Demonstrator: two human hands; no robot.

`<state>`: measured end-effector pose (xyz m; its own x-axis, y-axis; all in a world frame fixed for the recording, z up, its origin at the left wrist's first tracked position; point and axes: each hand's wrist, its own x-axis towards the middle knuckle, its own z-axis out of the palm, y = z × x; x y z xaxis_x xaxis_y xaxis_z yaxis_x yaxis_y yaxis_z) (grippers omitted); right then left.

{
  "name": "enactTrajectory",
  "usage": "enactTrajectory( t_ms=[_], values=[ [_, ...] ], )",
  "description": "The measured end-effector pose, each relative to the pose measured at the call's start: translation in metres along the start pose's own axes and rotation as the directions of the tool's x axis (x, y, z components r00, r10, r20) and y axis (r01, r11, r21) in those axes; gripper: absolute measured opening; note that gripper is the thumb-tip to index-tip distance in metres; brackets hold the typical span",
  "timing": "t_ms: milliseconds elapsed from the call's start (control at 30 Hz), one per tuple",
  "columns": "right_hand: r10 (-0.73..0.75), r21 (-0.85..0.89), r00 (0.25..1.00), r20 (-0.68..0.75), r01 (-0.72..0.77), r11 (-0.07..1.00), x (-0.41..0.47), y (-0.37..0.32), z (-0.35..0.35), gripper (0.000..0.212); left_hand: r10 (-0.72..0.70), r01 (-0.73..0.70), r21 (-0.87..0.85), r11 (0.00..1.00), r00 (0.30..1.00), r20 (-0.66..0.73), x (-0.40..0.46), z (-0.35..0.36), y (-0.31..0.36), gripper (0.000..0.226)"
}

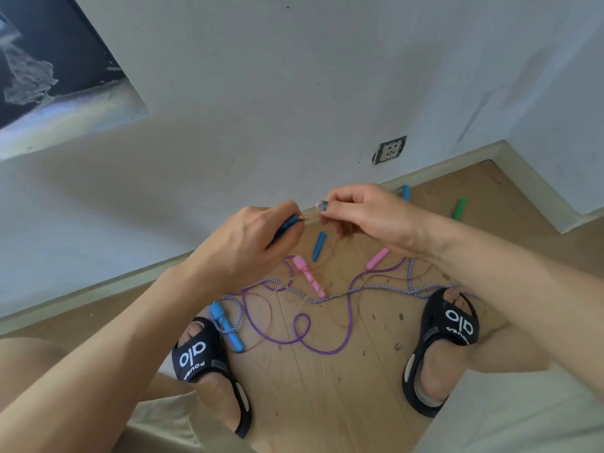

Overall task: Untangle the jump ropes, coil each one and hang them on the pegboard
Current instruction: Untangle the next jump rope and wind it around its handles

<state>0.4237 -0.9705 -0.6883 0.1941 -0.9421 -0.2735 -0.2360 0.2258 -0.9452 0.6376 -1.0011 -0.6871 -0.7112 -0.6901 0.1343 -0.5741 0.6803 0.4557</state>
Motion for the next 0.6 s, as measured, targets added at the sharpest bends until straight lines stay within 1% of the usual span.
enactTrajectory(
  t_ms=[67, 100, 167, 200, 233, 267, 300, 333, 367, 400, 433, 467, 500, 533, 567, 600],
  values=[
    [-0.008, -0.067, 0.999, -0.042, 0.005, 0.998, 0.005, 0.002, -0.011, 0.026, -0.047, 0.047, 0.018, 0.999, 0.999, 0.010, -0.003, -0.001, -0.006, 0.026],
    [-0.009, -0.116, 0.995, -0.103, -0.003, 0.993, 0.009, 0.003, -0.018, 0.028, -0.068, 0.068, 0.024, 0.997, 0.998, 0.014, -0.003, -0.002, -0.008, 0.026],
    [-0.010, -0.257, 0.953, -0.303, -0.072, 0.964, 0.017, 0.009, -0.042, 0.030, -0.089, 0.089, 0.027, 0.996, 0.996, 0.008, -0.004, -0.003, -0.011, 0.025],
    [-0.034, -0.375, 0.909, -0.415, -0.137, 0.917, 0.020, 0.014, -0.058, 0.032, -0.093, 0.093, 0.026, 0.995, 0.996, 0.000, -0.004, -0.004, -0.012, 0.025],
    [-0.077, -0.519, 0.862, -0.501, -0.228, 0.824, 0.022, 0.021, -0.073, 0.033, -0.093, 0.093, 0.027, 0.995, 0.996, -0.008, -0.004, -0.004, -0.012, 0.025],
    [-0.117, -0.647, 0.832, -0.542, -0.324, 0.690, 0.022, 0.030, -0.083, 0.032, -0.091, 0.092, 0.032, 0.995, 0.996, -0.013, -0.004, -0.004, -0.012, 0.024],
    [-0.137, -0.728, 0.835, -0.533, -0.369, 0.578, 0.022, 0.034, -0.086, 0.030, -0.087, 0.087, 0.036, 0.996, 0.996, -0.016, -0.004, -0.004, -0.010, 0.023],
    [-0.123, -0.755, 0.860, -0.495, -0.356, 0.552, 0.021, 0.036, -0.081, 0.027, -0.079, 0.080, 0.034, 0.996, 0.997, -0.019, -0.004, -0.003, -0.009, 0.022],
    [-0.070, -0.726, 0.903, -0.425, -0.293, 0.622, 0.020, 0.033, -0.069, 0.026, -0.070, 0.070, 0.025, 0.997, 0.997, -0.020, -0.004, -0.003, -0.008, 0.021],
    [0.013, -0.602, 0.946, -0.323, -0.217, 0.769, 0.018, 0.028, -0.052, 0.027, -0.060, 0.060, 0.013, 0.998, 0.998, -0.019, -0.004, -0.002, -0.006, 0.020],
    [0.108, -0.374, 0.979, -0.174, -0.167, 0.912, 0.014, 0.020, -0.032, 0.028, -0.050, 0.050, 0.002, 0.999, 0.999, -0.015, -0.003, -0.001, -0.005, 0.021],
    [0.175, -0.141, 0.984, -0.010, -0.175, 0.974, 0.008, 0.011, -0.013, 0.030, -0.040, 0.039, -0.006, 0.999, 0.999, -0.008, -0.002, 0.000, -0.003, 0.022],
    [0.190, -0.004, 0.974, 0.120, -0.191, 0.982, 0.003, 0.005, 0.002, 0.031, -0.025, 0.025, -0.009, 1.000, 1.000, 0.000, -0.001, 0.000, -0.001, 0.025],
    [0.162, 0.049, 0.966, 0.202, -0.175, 0.983, 0.001, 0.003, 0.011, 0.032, -0.009, 0.009, -0.011, 1.000, 1.000, 0.009, 0.000, 0.001, 0.000, 0.026],
    [0.122, 0.063, 0.966, 0.228, -0.139, 0.988, 0.001, 0.004, 0.016, 0.031, 0.005, -0.005, -0.013, 1.000, 1.000, 0.013, 0.000, 0.001, 0.001, 0.027],
    [0.086, 0.051, 0.975, 0.204, -0.098, 0.994, 0.002, 0.005, 0.016, 0.030, 0.010, -0.010, -0.013, 1.000, 1.000, 0.013, 0.000, 0.001, 0.001, 0.026]
  ],
)
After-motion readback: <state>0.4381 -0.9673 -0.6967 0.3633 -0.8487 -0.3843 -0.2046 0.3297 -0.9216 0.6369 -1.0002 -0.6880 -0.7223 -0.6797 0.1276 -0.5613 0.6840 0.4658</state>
